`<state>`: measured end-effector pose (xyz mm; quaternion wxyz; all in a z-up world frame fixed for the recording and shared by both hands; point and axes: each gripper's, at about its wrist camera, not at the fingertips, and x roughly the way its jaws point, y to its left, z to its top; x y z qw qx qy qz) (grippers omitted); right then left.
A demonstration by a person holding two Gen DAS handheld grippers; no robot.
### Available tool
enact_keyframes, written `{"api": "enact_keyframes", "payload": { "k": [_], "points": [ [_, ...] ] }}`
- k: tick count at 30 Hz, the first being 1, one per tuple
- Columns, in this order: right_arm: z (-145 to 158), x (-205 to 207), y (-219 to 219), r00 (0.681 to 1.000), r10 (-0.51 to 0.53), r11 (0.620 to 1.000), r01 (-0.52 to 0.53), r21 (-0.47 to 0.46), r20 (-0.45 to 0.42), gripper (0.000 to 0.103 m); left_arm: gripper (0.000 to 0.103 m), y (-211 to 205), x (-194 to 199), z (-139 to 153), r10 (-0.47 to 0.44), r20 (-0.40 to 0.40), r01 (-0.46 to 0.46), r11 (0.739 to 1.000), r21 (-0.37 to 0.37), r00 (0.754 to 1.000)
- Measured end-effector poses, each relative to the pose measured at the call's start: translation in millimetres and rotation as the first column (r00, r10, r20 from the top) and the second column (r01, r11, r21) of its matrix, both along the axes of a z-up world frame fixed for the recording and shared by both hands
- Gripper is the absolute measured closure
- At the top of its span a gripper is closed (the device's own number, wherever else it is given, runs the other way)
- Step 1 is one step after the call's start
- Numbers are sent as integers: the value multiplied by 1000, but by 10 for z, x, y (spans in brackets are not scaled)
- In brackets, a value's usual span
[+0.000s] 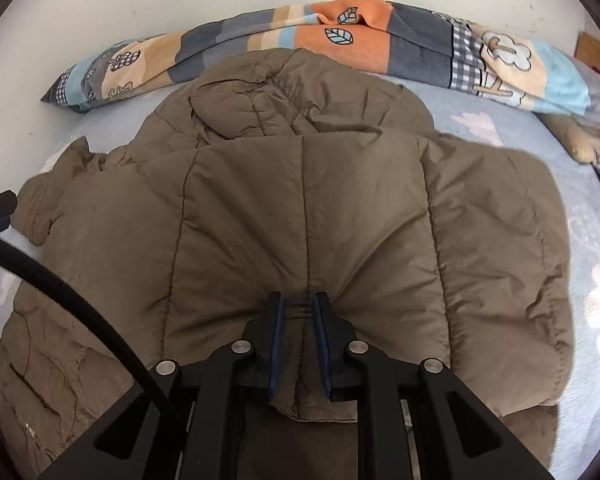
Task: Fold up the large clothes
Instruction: 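Open the right tool and withdraw it from the jacket, then grasp the other jacket sleeve cuff with the left tool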
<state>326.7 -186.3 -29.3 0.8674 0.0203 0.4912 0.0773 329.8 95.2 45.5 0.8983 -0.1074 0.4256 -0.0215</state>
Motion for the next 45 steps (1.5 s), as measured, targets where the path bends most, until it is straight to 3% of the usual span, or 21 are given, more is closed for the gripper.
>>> {"api": "enact_keyframes", "payload": {
  "k": [3, 7, 10, 14, 18, 23, 25, 28, 33, 36, 40, 45],
  "points": [
    [290, -81, 101, 996, 19, 999, -23, 35, 92, 87, 2, 137, -2, 42, 17, 0, -17, 1000, 2, 1000],
    [445, -206, 485, 982, 109, 988, -125, 94, 157, 87, 2, 427, -7, 116, 69, 5, -69, 998, -5, 998],
    [343, -211, 698, 981, 150, 981, -164, 107, 122, 87, 2, 741, 5, 115, 130, -22, -131, 989, -61, 991],
    [1, -166, 791, 984, 176, 981, -177, 80, 14, 86, 2, 1090, 9, 84, 188, -60, -194, 973, -121, 980],
    [189, -204, 749, 981, 184, 977, -189, 100, 57, 86, 2, 1403, -4, 121, 221, -58, -226, 965, -131, 974],
    [540, -367, 726, 970, 173, 971, -197, 134, 170, 69, 2, 1975, -30, 112, 289, -73, -298, 936, -187, 955],
    [599, -424, 723, 969, 165, 967, -196, 164, 186, 69, 2, 2289, -44, 47, 327, -95, -340, 910, -235, 940],
    [625, -499, 744, 966, 163, 964, -199, 174, 199, 68, 2, 2800, -104, -90, 402, -132, -423, 846, -325, 906],
    [600, -499, 730, 969, 162, 961, -198, 192, 188, 68, 5, 3571, -262, -355, 518, -163, -519, 678, -521, 840],
    [589, -500, 717, 970, 157, 962, -194, 195, 188, 68, 15, 3876, -279, -506, 551, -170, -532, 606, -591, 817],
    [564, -511, 720, 967, 172, 961, -207, 185, 189, 68, 18, 4063, -173, -681, 564, -189, -532, 540, -652, 804],
    [502, -478, 723, 969, 174, 959, -208, 194, 178, 68, 31, 4099, -21, -913, 565, -206, -528, 493, -692, 799]
  ]
}}
